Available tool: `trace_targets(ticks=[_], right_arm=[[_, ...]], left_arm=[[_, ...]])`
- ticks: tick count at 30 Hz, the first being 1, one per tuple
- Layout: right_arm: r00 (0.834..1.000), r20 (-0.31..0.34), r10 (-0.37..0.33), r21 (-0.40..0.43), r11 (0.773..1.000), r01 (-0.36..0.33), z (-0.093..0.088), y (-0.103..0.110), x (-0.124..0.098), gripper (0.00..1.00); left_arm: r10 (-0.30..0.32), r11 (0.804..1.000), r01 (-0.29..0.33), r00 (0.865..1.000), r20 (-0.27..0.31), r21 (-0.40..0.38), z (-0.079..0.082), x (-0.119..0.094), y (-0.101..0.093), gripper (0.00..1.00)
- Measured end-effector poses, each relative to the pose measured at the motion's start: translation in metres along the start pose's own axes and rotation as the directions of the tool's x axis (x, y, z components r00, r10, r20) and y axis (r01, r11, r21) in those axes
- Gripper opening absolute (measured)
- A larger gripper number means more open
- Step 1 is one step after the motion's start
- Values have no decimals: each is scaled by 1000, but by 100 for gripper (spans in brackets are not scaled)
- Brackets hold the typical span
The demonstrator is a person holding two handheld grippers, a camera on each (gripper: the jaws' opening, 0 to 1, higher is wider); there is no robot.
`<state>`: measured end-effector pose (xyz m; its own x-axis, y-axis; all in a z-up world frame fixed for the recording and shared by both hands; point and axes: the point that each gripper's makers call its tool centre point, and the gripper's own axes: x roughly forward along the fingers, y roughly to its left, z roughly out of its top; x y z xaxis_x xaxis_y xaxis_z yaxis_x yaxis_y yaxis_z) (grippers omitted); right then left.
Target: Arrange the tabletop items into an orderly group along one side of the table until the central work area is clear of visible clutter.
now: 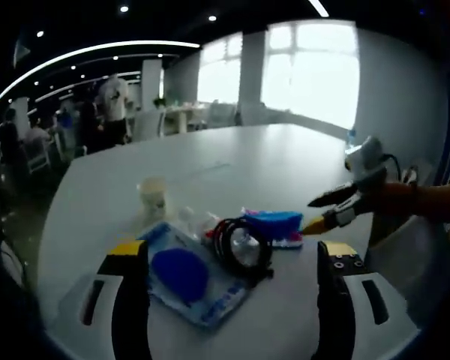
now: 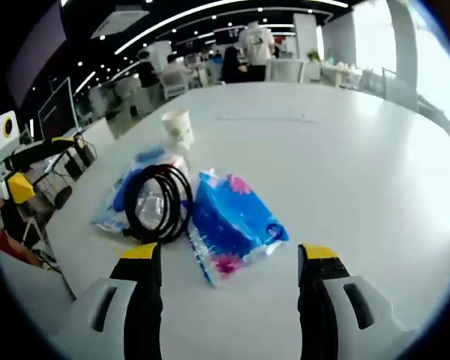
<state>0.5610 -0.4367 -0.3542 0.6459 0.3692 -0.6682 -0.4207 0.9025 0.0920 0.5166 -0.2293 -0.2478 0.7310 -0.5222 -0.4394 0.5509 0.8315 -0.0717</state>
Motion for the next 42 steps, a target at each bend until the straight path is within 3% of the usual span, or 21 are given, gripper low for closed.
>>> trace_targets(ticks=[4, 12, 30, 42], right_arm=[[999, 24, -26, 38, 999, 25, 1, -7, 1, 65], [997, 14, -79, 120, 990, 77, -8, -22, 4, 50], [996, 12, -91, 114, 989, 89, -23, -17, 13, 21], [991, 41, -126, 132, 984, 120, -21, -27, 21, 13]], left_arm=[[9, 1000, -9, 1000, -3, -7, -4, -4, -3, 90], [35, 999, -34, 999, -27, 7, -13, -10, -5, 89], [55, 998, -55, 998, -14, -37, -19, -25, -4, 87], [44, 999, -44, 999, 8, -13, -18, -24, -14, 86]])
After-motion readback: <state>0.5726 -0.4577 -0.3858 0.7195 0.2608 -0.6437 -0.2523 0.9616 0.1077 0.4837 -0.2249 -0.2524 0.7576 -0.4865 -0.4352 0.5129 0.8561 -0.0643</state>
